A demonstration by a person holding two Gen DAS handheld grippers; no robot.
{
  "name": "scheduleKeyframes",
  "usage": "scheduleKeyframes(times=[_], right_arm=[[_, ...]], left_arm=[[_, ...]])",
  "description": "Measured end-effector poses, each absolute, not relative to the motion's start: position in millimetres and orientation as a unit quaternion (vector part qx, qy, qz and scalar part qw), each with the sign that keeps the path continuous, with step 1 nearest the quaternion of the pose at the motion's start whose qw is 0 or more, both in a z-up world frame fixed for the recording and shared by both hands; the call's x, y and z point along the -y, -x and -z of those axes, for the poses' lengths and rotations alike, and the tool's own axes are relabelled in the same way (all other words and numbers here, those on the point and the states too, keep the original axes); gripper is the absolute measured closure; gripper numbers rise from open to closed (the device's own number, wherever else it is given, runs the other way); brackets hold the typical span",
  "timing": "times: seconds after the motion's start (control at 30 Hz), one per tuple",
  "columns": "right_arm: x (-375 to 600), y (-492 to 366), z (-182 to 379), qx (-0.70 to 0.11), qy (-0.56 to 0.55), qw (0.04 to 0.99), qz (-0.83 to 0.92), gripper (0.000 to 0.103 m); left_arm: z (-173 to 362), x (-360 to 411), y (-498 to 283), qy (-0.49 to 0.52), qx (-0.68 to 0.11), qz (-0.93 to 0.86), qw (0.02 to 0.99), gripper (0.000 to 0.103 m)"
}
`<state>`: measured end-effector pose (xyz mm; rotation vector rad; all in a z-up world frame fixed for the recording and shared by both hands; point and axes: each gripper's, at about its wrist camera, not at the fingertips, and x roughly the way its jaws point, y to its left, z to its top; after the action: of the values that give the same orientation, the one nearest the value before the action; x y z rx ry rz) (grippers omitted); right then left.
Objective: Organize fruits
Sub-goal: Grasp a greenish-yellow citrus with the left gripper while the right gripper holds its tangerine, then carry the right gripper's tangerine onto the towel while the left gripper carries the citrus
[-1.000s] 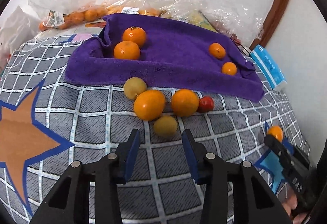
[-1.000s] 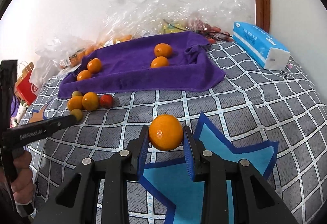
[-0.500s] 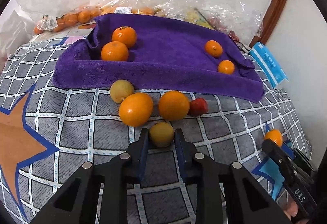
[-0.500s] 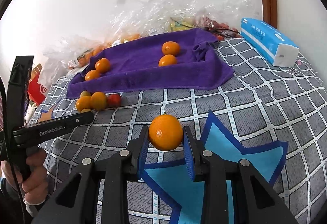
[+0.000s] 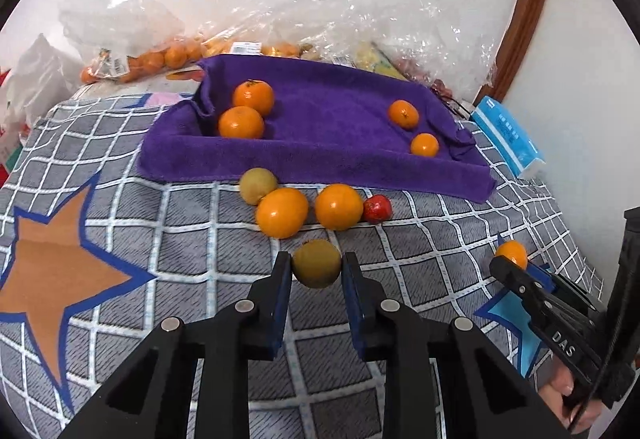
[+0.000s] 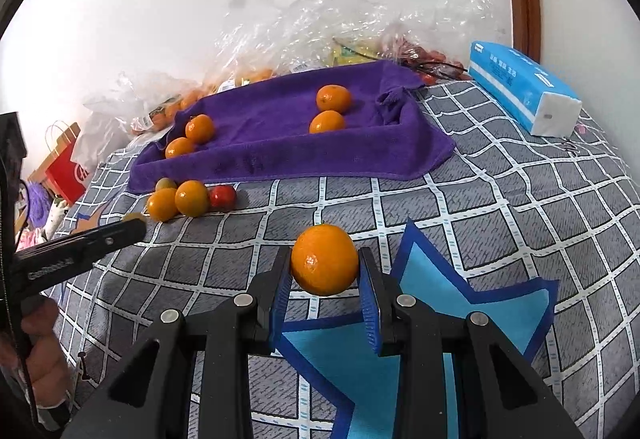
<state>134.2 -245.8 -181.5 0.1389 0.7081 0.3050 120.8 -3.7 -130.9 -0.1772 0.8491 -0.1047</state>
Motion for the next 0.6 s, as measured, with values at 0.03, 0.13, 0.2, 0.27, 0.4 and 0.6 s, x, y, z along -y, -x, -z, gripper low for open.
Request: scheduleKeyframes(times=[0.03, 0.13, 0.2, 0.27, 0.4, 0.6], right_arm=[[246.5, -134.1, 181.5, -0.344, -0.068, 0.925, -0.147, 0.071], [245.1, -134.8, 181.1, -0.344, -0.06, 0.926, -0.141, 0.071], [241.7, -133.0, 179.4, -0.34, -0.045, 0.93, -0.132, 0.071], [238.2, -130.0, 175.9, -0.333, -0.028, 0.934, -0.123, 0.071], [234.5, -131.0, 164.3, -0.33, -0.021, 0.937, -0.117, 0.071], [229.9, -130.1, 129.4, -0.296, -0.008, 0.948, -0.118, 0.071]], left_arm=[[130.3, 0.8, -119.3, 0.09, -0.412, 0.052, 0.905, 0.079], [125.2, -10.1, -113.8, 0.099, -0.404, 0.05, 0.908, 0.079], [121.3, -16.7, -110.1, 0.107, -0.396, 0.048, 0.911, 0.079], [117.4, -22.8, -109.1, 0.113, -0.394, 0.045, 0.911, 0.079], [108.7, -34.2, -107.4, 0.116, -0.382, 0.035, 0.916, 0.079], [90.9, -54.2, -110.7, 0.144, -0.349, 0.038, 0.925, 0.079]])
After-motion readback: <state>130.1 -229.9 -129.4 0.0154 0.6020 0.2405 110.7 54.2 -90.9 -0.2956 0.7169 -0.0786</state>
